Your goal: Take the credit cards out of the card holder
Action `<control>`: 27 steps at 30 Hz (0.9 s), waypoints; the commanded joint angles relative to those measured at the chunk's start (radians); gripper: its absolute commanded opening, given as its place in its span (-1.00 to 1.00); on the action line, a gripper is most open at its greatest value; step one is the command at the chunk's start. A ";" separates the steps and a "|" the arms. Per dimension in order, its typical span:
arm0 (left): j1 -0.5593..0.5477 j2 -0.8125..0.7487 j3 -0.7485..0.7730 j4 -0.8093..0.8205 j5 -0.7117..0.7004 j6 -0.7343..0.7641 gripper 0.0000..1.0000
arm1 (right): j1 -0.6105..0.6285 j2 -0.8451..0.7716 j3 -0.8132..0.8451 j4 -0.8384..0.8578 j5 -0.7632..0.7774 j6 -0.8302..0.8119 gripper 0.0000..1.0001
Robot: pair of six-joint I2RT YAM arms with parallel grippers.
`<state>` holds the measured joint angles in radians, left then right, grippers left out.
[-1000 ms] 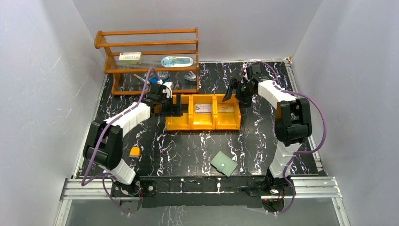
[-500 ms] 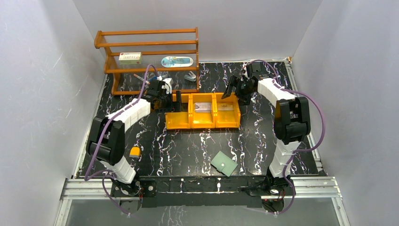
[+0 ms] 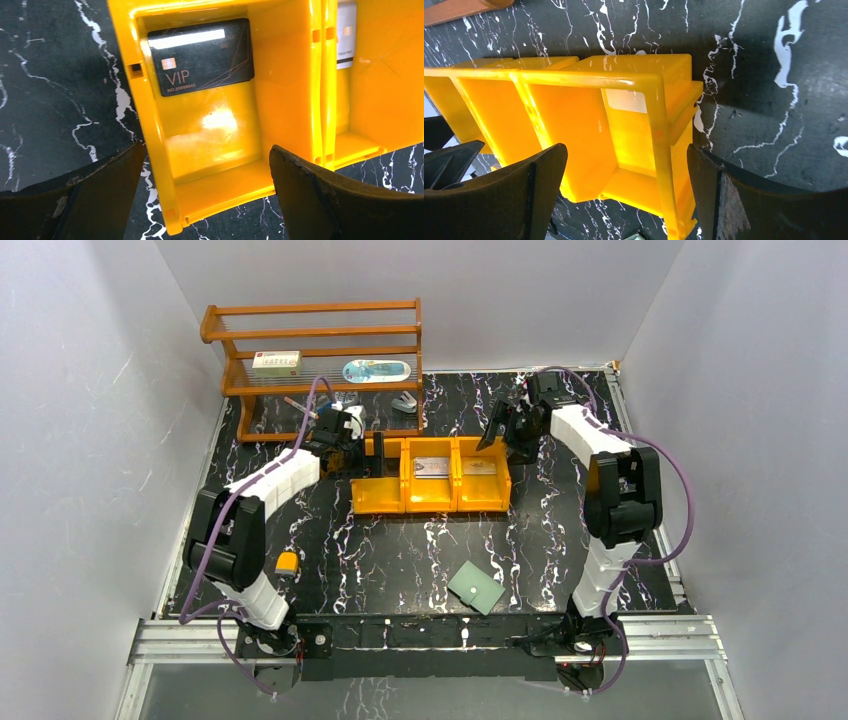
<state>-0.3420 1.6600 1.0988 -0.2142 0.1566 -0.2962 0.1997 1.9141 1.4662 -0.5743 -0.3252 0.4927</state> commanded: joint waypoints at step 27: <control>0.020 -0.699 -0.433 -0.013 -0.161 -0.337 0.97 | 0.456 -0.711 -0.609 -0.214 0.321 0.283 0.80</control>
<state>-0.3283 1.0000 0.6720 -0.2108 -0.0109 -0.6132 0.5480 1.1934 0.7994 -0.6090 -0.2661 0.5220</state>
